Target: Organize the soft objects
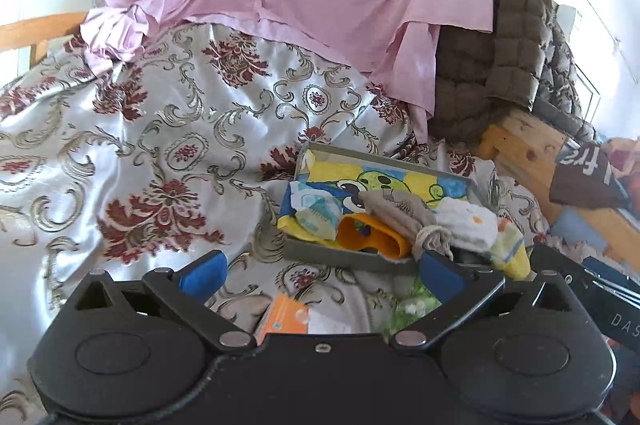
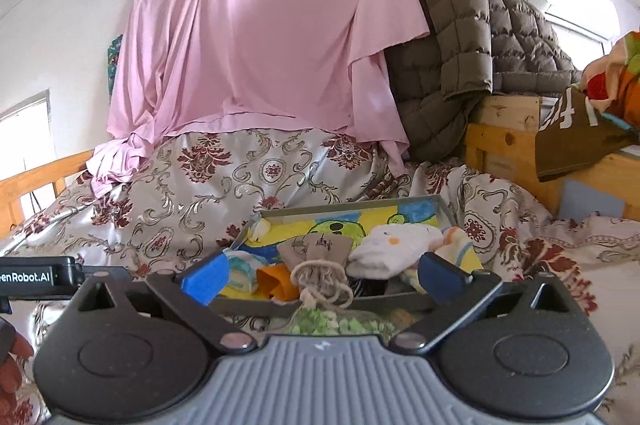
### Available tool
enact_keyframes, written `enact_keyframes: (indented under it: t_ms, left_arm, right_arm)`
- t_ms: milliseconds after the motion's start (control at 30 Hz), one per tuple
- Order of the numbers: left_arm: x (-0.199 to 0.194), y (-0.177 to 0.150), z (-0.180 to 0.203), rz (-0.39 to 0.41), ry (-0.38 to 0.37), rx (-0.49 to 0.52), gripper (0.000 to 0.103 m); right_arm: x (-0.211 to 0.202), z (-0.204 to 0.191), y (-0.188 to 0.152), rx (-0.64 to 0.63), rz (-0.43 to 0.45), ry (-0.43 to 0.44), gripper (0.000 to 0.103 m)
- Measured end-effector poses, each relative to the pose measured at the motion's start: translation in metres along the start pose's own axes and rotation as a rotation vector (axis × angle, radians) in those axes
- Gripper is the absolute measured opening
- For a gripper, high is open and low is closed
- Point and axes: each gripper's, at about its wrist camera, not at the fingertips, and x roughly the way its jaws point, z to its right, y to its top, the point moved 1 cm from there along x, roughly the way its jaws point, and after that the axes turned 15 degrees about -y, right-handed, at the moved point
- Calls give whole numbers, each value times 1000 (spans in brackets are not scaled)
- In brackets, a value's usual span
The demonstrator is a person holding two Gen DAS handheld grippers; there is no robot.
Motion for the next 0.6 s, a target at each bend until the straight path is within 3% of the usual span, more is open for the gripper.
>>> enact_keyframes:
  t_ms: [200, 600]
  left_arm:
    - [-33, -20, 6, 17, 23, 74, 102]
    - [-83, -52, -1, -8, 29, 73, 102]
  right_arm:
    - [-32, -4, -14, -2, -1, -12, 103]
    - [-82, -7, -40, 5, -73, -91, 103]
